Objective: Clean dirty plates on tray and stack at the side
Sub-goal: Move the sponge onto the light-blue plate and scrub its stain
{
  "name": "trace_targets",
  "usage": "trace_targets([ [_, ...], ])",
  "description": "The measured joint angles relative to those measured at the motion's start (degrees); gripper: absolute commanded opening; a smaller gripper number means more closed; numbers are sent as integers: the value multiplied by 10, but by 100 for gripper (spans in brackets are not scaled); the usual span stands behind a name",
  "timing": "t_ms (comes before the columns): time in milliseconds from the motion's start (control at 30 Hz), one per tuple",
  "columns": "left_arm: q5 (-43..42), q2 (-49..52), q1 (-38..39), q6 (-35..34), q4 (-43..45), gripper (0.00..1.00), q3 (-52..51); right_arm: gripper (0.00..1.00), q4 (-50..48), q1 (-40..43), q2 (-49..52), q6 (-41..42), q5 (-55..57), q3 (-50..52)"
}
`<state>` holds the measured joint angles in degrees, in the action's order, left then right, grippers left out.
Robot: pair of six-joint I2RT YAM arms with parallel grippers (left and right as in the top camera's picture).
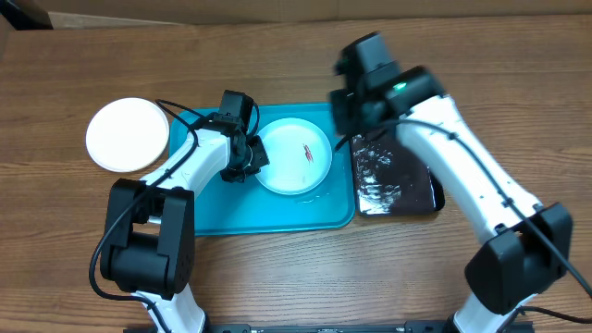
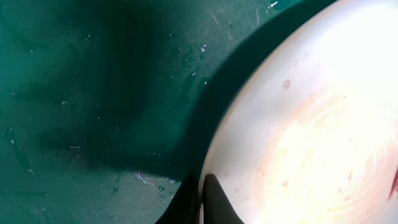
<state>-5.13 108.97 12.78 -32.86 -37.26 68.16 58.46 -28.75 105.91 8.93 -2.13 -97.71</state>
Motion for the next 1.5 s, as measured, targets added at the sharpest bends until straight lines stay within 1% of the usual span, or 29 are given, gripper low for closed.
trace_targets([
  [133, 0, 0, 0, 0, 0, 4, 0, 4, -22, -64, 6, 3, 25, 0],
  [267, 0, 0, 0, 0, 0, 4, 0, 4, -41, -110, 29, 7, 82, 0],
  [333, 0, 0, 0, 0, 0, 4, 0, 4, -49, -125, 60, 9, 125, 0],
  [533, 0, 0, 0, 0, 0, 4, 0, 4, -65, -130, 131, 13, 205, 0],
  [600, 0, 0, 0, 0, 0, 4, 0, 4, -70, -130, 169, 13, 233, 1],
  [1067, 0, 0, 0, 2, -2, 4, 0, 4, -85, -130, 229, 32, 260, 1],
  [1267, -1, 0, 0, 2, -2, 4, 0, 4, -89, -128, 231, 55, 240, 0],
  [1500, -2, 0, 0, 2, -5, 4, 0, 4, -105, -117, 228, 76, 191, 8],
])
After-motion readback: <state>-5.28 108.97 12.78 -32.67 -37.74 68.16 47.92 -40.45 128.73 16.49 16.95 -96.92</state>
